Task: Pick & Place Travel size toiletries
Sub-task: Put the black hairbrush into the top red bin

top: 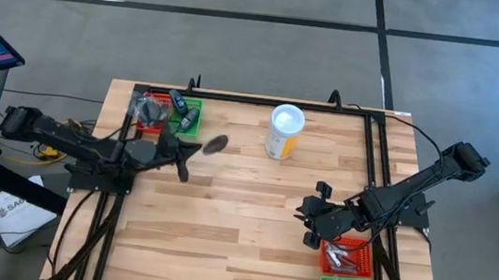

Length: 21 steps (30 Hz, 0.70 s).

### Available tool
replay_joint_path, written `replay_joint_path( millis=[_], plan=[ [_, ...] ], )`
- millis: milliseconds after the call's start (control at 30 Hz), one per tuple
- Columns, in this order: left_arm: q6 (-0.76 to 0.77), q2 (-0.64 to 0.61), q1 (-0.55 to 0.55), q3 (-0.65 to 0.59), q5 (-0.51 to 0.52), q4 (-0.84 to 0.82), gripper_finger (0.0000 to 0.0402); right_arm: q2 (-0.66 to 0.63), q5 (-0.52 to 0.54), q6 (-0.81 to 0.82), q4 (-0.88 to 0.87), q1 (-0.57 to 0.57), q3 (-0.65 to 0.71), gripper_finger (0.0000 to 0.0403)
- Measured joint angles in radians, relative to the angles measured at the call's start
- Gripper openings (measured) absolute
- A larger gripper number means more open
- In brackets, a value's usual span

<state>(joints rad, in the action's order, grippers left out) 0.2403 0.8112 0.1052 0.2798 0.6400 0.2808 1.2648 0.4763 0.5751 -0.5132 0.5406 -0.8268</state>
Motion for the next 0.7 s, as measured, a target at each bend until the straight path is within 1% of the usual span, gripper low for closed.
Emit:
replay_joint_path(
  millis=[133,300,600,700],
  plan=[
    [-0.003,-0.034,-0.042,0.000,0.053,-0.040,0.0000,0.000,0.000,0.000,0.000,0.000,0.000,0.0072],
    [-0.078,-0.069,-0.094,0.000,0.096,-0.048,0.0000,0.000,0.000,0.000,0.000,0.000,0.000,0.0072],
    [-0.114,-0.133,-0.215,0.000,0.121,-0.081,0.0000,0.000,0.000,0.000,0.000,0.000,0.000,0.0072],
    [-0.148,-0.154,-0.256,0.000,0.123,-0.082,0.0000,0.000,0.000,-0.003,0.000,0.000,0.000,0.0072]
  ],
)
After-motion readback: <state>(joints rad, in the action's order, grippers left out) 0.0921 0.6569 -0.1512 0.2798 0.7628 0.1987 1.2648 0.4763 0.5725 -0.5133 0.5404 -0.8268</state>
